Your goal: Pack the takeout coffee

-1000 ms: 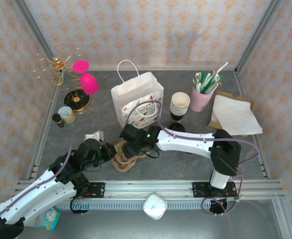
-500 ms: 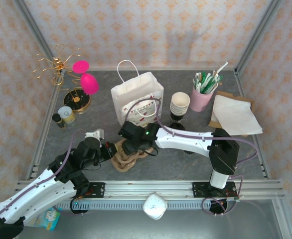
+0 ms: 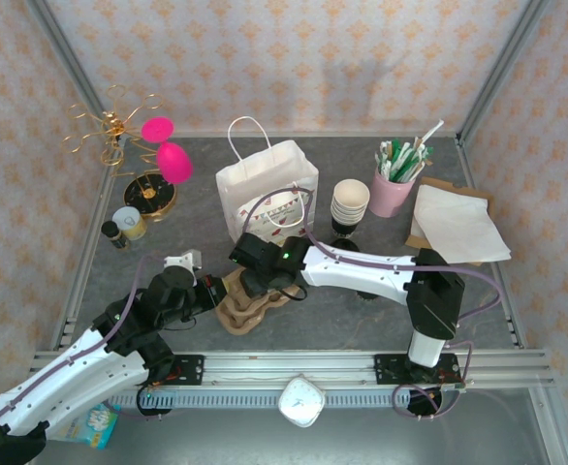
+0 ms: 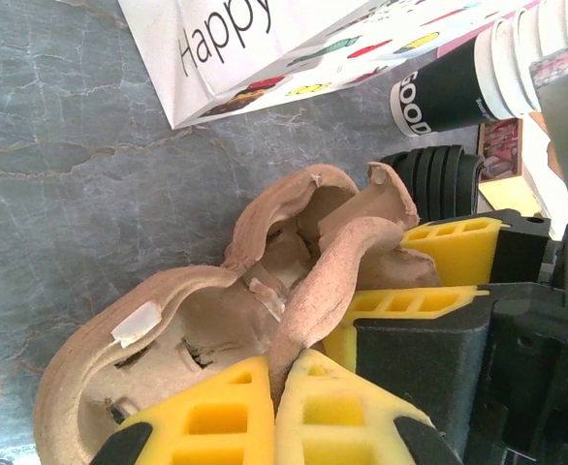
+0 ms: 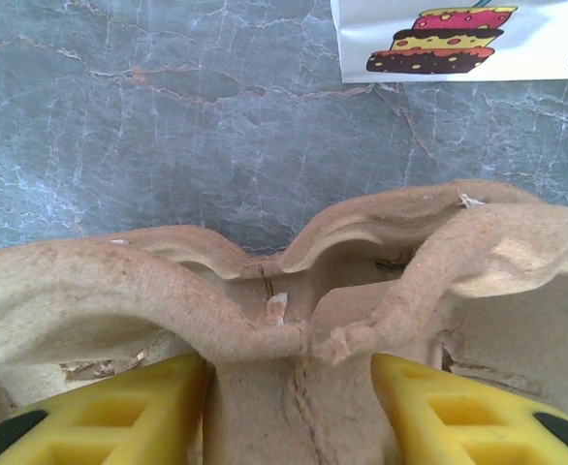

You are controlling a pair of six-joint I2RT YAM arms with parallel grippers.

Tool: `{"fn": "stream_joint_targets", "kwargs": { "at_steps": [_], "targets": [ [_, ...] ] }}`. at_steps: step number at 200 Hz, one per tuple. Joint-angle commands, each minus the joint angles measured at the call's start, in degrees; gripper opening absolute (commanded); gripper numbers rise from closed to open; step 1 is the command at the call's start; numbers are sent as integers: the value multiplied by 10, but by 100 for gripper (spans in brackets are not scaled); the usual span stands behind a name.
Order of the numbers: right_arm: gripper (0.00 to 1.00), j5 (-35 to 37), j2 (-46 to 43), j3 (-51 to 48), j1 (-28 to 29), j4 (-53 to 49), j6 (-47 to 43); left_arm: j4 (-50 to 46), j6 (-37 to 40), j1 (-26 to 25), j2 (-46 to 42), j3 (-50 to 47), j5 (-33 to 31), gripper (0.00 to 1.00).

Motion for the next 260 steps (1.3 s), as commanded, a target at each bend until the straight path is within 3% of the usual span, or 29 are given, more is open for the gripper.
{"fn": "stream_joint_targets", "kwargs": {
  "at_steps": [1,40,82,121,158,178,198,260],
  "targets": [
    [45,16,-11,20,-2,-7,-3,-7,15,-1,1,21,-8,5],
    [43,22,-19,25,-3,-15,-2,-6,15,-1,0,24,-10,17],
    [43,33,-46,22,-4,-26,8,-19,19,0,-7,51,-23,38],
    [42,46,-76,12,-6,-36,23,-12,26,-1,-19,74,-23,48],
    [41,44,-114,-36,-11,4,33,-22,34,-1,-16,88,-33,50],
    [44,35,-77,-2,-13,-31,22,-23,35,-1,-12,91,-36,51],
    [54,16,-73,-6,-3,-7,10,-32,33,-1,-17,95,-41,51],
    [54,34,15,27,27,-13,4,-79,11,-1,-42,94,-81,50]
  ]
}}
